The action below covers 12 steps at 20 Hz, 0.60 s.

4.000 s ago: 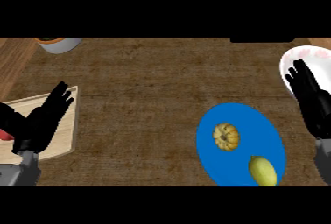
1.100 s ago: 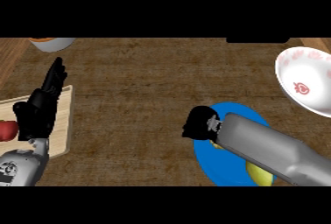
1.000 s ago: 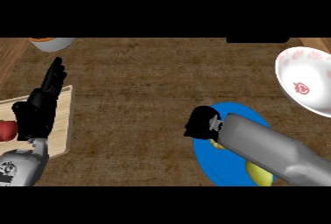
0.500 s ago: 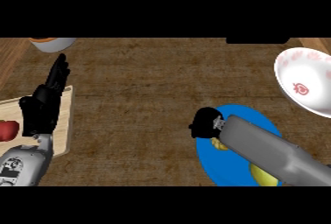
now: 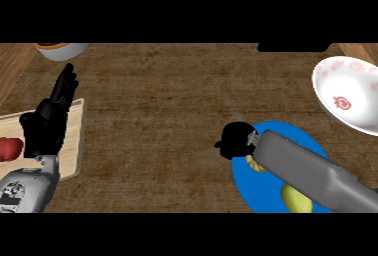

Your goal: Pick the squash from the plate and place it in the bowl

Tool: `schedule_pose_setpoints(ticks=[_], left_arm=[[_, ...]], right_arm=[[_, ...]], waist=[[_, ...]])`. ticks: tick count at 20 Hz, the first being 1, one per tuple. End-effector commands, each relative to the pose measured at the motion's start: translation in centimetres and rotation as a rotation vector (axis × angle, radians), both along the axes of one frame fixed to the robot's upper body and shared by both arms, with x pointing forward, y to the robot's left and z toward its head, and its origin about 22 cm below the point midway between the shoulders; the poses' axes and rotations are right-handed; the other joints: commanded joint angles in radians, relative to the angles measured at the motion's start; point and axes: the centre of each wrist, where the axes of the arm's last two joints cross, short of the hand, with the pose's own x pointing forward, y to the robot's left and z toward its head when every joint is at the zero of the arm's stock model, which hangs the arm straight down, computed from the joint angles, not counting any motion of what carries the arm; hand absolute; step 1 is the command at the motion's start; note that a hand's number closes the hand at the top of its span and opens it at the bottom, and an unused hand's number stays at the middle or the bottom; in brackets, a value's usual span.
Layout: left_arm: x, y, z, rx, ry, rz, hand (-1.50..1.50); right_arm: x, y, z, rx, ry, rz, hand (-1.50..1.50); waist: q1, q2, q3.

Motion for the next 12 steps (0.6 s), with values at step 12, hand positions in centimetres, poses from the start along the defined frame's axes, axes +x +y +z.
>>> schedule_pose_setpoints(ticks=[12], left_arm=[[-2.2, 3.9, -1.4, 0.013, 0.036, 0.145, 0.0]], right_arm=[[-4.8, -4.7, -4.1, 0.757, 0.082, -0.648, 1.5]], waist=[[-0.142, -0.014, 0.009]])
